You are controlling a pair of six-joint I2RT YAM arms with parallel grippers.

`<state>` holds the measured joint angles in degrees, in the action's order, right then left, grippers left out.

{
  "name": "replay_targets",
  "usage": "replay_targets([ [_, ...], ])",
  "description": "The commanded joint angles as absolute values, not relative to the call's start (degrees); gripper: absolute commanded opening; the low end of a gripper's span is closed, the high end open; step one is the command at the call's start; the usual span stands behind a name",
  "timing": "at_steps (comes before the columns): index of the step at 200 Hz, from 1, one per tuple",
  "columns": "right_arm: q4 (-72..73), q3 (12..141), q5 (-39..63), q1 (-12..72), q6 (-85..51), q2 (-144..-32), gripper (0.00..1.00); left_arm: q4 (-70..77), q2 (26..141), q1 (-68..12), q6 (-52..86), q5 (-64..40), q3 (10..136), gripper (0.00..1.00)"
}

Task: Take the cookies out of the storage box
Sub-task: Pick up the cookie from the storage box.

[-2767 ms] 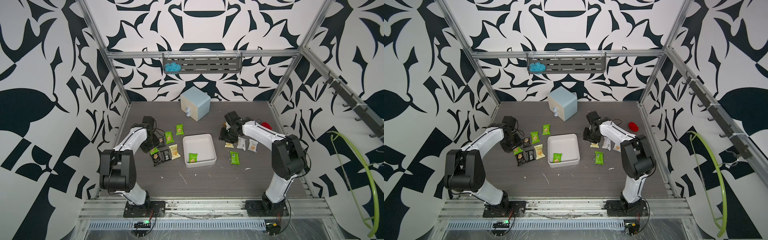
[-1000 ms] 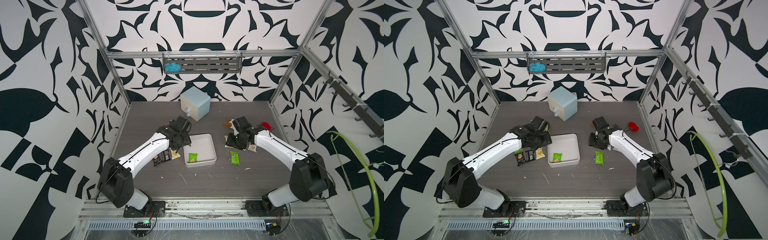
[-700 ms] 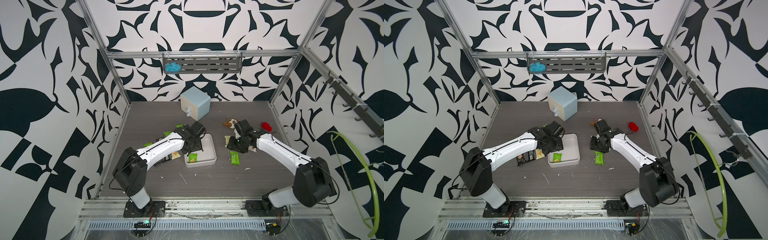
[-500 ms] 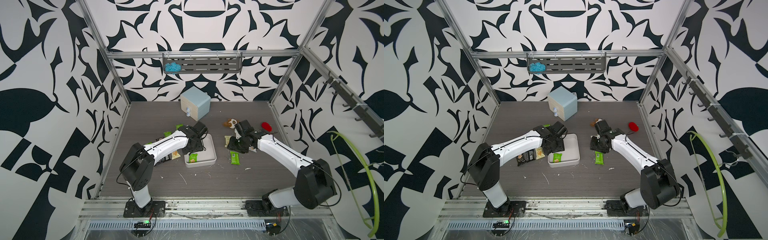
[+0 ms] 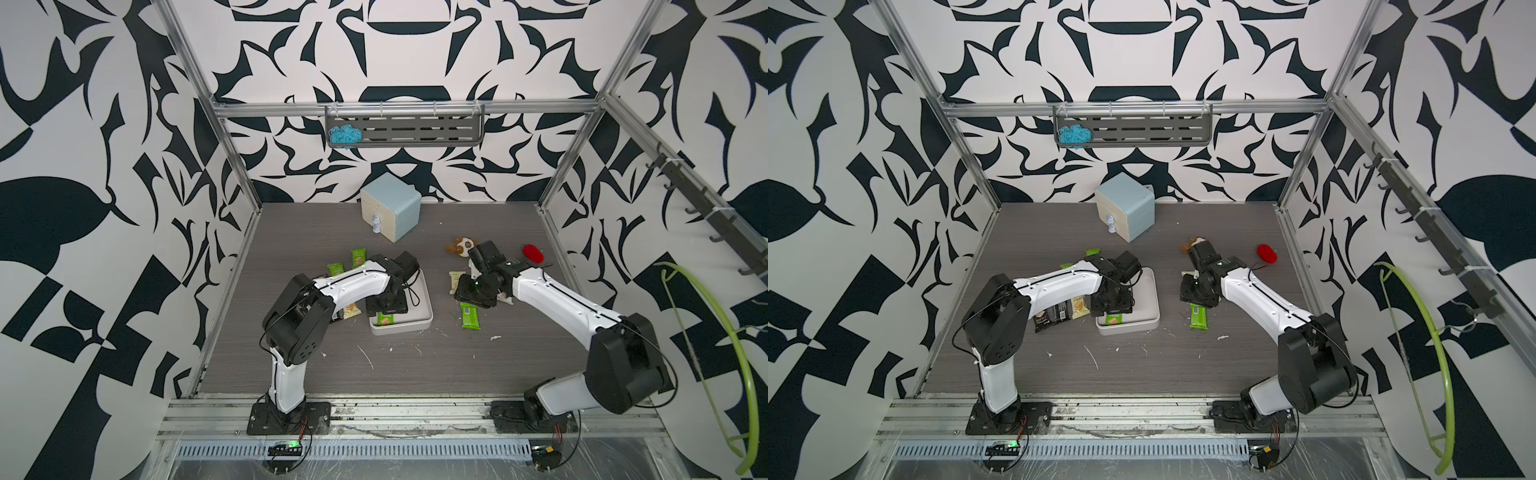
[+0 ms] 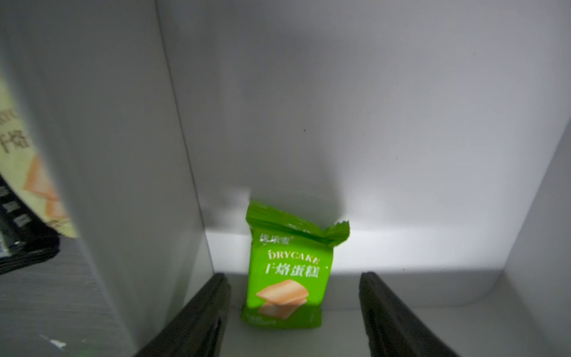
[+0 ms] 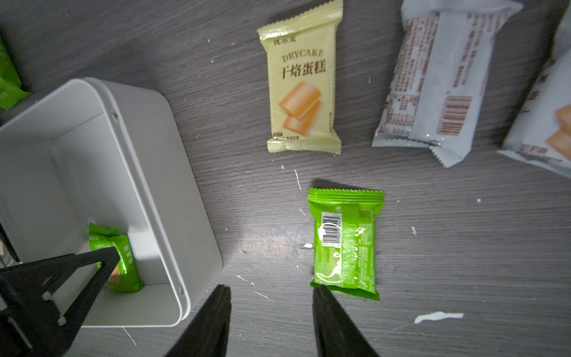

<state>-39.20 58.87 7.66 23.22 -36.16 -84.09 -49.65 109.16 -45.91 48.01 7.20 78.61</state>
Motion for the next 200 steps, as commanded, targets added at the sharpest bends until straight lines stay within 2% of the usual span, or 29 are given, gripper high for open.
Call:
replay_targets([
  [1, -39.38, 60.76, 7.11, 23.03, -35.38, -84.94, 0.49, -49.33, 109.93, -46.14, 46.31, 5.74, 79.10, 0.74],
  [111, -39.41, 63.27, 6.83, 22.72, -35.07, -88.85, 0.49, -49.20, 114.76, -46.23, 45.52, 4.25, 80.15, 0.72],
  [133, -39.46, 63.46, 6.77, 22.68, -35.07, -89.08, 0.49, -48.63, 115.06, -46.23, 45.51, 4.46, 80.07, 0.68],
  [169, -40.14, 63.80, 6.60, 22.41, -34.83, -88.67, 0.49, -48.16, 115.31, -46.23, 45.65, 5.14, 80.83, 0.54],
  [200, -40.76, 63.54, 6.59, 22.24, -34.65, -87.81, 0.49, -48.12, 116.19, -46.14, 45.57, 5.79, 82.90, 0.51],
])
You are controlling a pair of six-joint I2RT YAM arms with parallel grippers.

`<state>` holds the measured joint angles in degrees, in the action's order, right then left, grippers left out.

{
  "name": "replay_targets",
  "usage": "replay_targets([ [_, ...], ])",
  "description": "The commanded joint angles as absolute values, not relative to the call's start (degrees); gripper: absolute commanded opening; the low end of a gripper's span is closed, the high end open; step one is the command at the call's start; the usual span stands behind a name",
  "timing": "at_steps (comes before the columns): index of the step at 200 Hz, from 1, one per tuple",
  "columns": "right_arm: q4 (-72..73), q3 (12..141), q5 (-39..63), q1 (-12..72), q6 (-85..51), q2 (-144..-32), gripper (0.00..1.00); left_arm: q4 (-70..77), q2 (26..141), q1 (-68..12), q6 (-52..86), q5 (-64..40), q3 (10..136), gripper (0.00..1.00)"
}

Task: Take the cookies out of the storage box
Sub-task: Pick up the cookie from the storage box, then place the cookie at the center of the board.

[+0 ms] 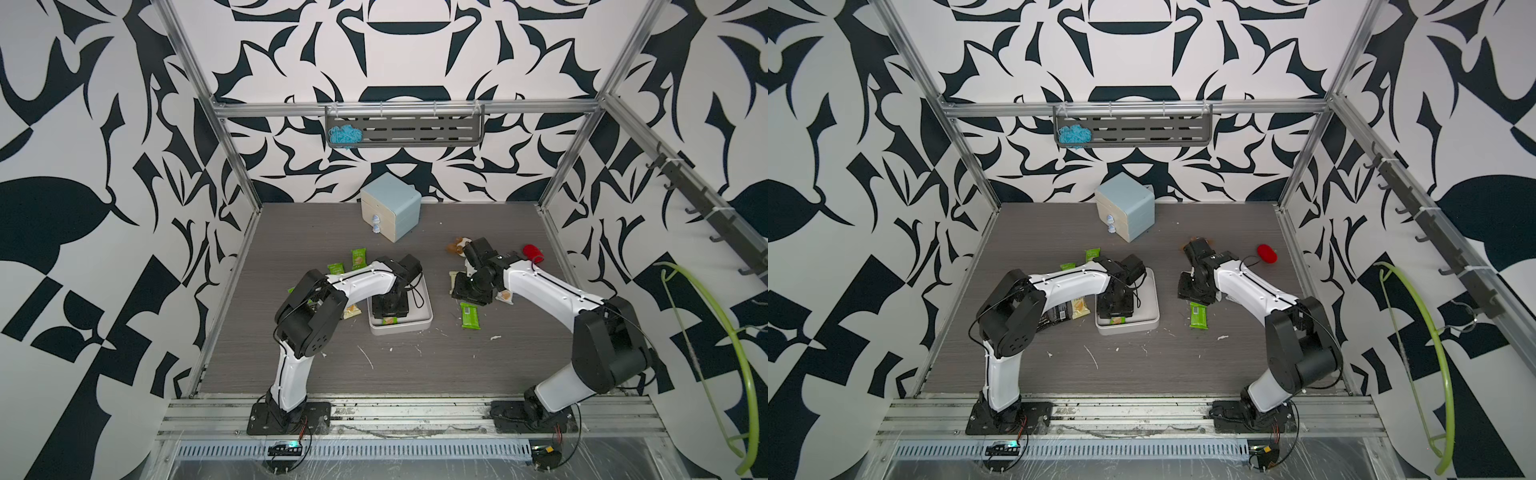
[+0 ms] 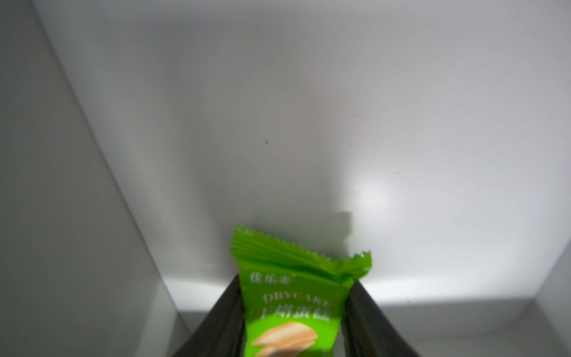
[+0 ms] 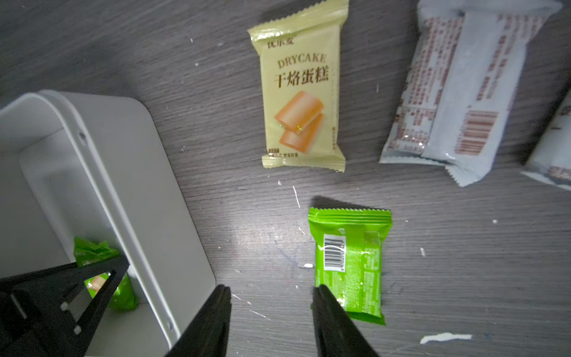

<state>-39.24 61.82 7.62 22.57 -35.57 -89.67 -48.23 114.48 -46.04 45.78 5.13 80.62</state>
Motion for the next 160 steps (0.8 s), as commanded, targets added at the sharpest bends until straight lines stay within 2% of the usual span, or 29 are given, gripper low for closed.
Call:
replay_targets([
  [1, -40.81, 63.59, 6.59, 22.24, -34.65, -87.85, 0.49, -48.14, 116.24, -46.14, 45.55, 5.75, 82.98, 0.51],
  [91, -41.82, 63.08, 5.41, 21.53, -34.28, -85.76, 0.48, -51.27, 118.66, -43.71, 42.59, 7.00, 92.98, 0.50],
  [160, -41.75, 63.89, 5.62, 21.36, -33.67, -85.68, 0.48, -53.26, 111.97, -42.95, 43.54, 7.26, 93.98, 0.51],
])
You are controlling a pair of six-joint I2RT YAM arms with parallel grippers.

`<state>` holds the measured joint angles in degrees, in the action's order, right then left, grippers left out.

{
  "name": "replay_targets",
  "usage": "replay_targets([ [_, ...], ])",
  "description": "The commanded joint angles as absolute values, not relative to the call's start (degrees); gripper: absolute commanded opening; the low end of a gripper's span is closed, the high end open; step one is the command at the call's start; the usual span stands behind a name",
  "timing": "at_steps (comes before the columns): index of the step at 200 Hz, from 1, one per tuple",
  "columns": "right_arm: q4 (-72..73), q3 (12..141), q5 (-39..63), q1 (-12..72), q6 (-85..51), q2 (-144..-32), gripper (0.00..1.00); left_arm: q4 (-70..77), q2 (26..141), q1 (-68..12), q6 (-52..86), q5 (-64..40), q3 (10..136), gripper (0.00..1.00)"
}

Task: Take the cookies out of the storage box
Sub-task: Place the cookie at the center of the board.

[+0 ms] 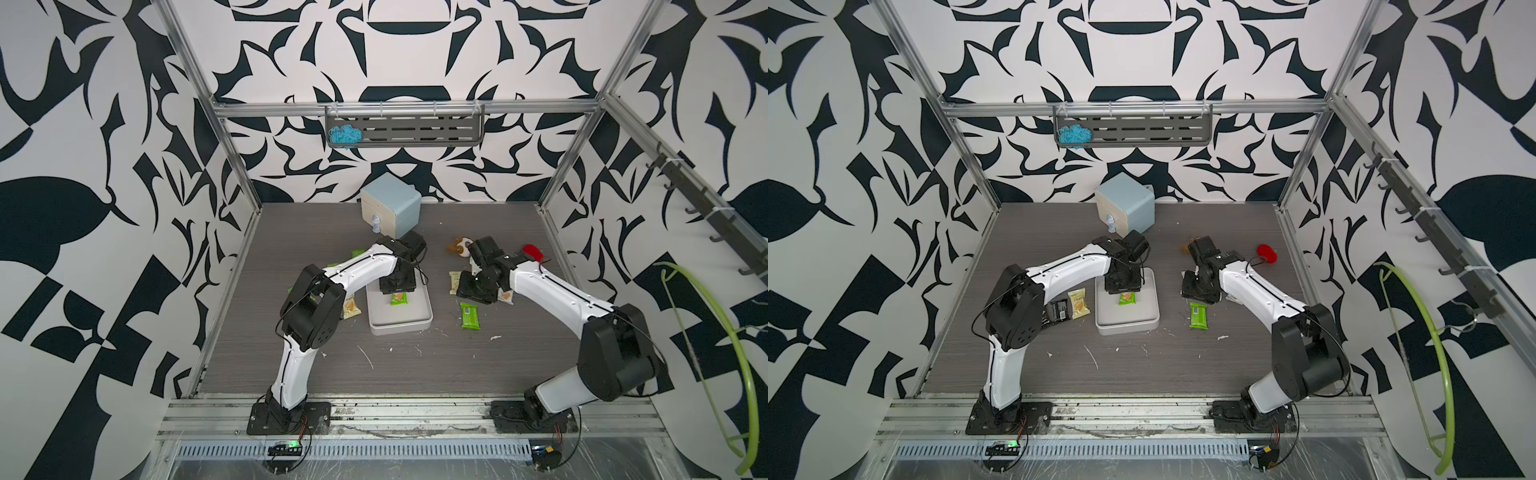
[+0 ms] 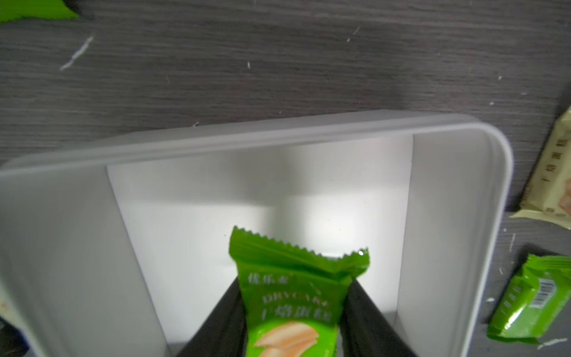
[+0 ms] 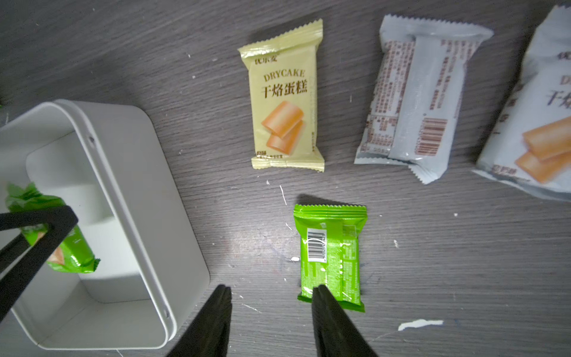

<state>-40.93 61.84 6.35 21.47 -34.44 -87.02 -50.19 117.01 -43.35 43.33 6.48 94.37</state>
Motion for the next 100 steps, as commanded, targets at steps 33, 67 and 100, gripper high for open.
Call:
replay_targets([
  [33, -41.41, 63.98, 6.06, 21.36, -33.51, -85.54, 0.48, -54.54, 104.51, -42.11, 44.38, 8.95, 88.75, 0.51],
  [67, -40.95, 63.98, 5.80, 21.35, -33.41, -85.69, 0.48, -56.26, 95.60, -41.41, 45.47, 11.44, 80.42, 0.51],
  [100, -40.95, 65.18, 5.26, 21.36, -33.49, -86.01, 0.48, -56.39, 87.40, -40.83, 47.58, 12.79, 70.79, 0.51],
])
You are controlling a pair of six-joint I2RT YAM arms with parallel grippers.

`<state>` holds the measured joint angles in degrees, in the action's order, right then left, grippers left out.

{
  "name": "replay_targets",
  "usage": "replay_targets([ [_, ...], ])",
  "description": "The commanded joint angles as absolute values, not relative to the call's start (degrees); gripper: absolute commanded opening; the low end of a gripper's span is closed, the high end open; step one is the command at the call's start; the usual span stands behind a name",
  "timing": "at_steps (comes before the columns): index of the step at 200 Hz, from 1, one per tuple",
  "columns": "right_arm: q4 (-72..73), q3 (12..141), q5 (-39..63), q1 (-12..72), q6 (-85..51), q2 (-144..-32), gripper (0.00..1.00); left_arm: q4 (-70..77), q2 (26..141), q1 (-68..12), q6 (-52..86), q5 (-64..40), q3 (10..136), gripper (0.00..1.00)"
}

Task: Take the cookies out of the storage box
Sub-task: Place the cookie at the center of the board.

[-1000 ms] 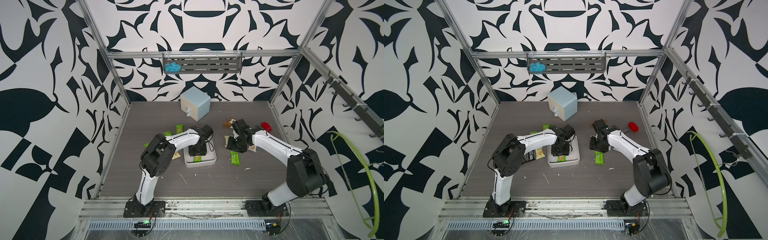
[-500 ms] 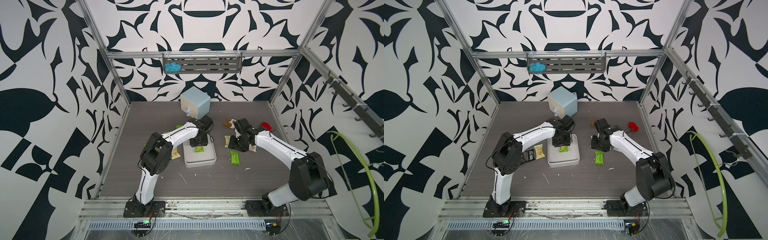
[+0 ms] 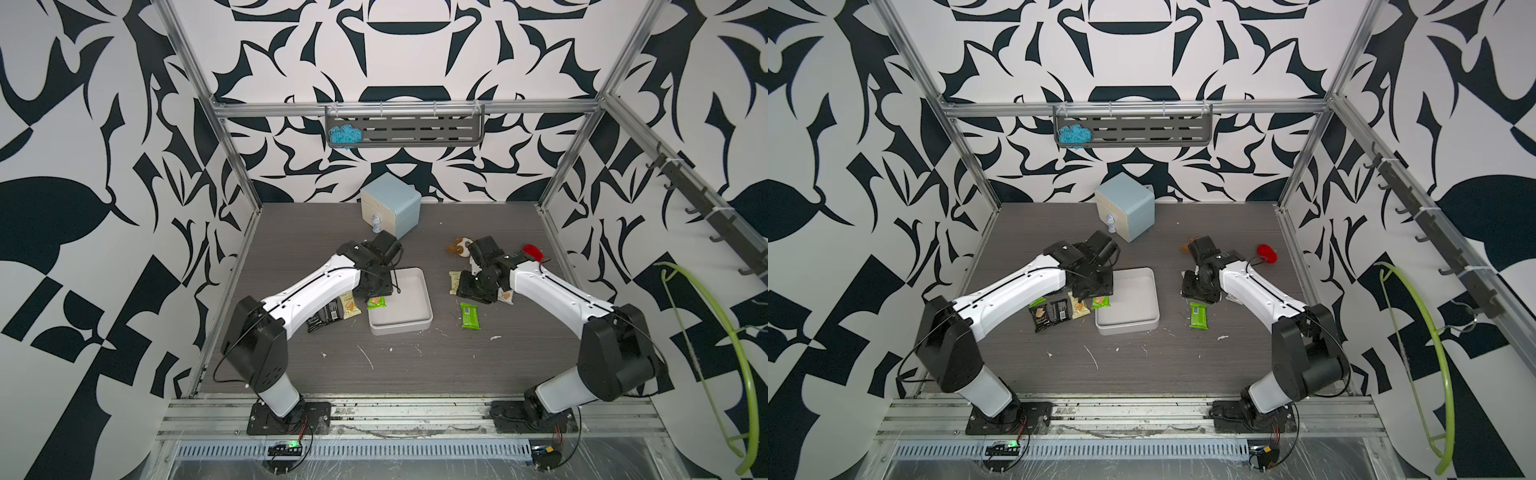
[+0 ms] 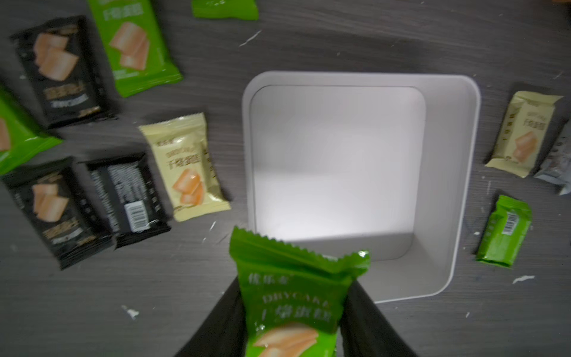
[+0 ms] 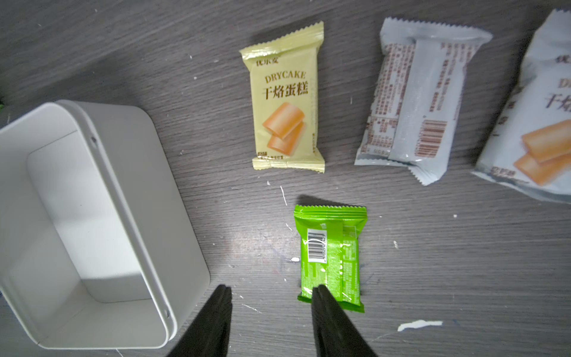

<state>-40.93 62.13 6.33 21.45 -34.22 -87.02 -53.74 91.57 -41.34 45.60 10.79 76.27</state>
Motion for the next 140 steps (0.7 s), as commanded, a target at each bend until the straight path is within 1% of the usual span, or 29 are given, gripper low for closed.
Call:
replay_targets([
  [1, -40.91, 65.24, 5.27, 21.36, -33.53, -85.98, 0.48, -56.36, 87.25, -40.83, 47.73, 12.81, 70.46, 0.51],
  [35, -41.20, 66.51, 4.94, 21.34, -34.14, -85.51, 0.48, -54.91, 82.61, -40.56, 50.07, 13.83, 61.88, 0.51],
  [65, -41.90, 66.22, 4.36, 21.31, -34.77, -84.48, 0.48, -49.97, 80.27, -40.06, 52.52, 13.45, 54.28, 0.52],
  [95, -43.17, 65.27, 3.22, 21.35, -35.05, -83.81, 0.48, -45.10, 82.09, -39.81, 53.24, 13.01, 49.73, 0.51],
  [140, -43.30, 64.07, 2.74, 21.27, -35.86, -82.36, 0.48, -41.90, 86.07, -39.81, 52.38, 13.32, 47.72, 0.52],
])
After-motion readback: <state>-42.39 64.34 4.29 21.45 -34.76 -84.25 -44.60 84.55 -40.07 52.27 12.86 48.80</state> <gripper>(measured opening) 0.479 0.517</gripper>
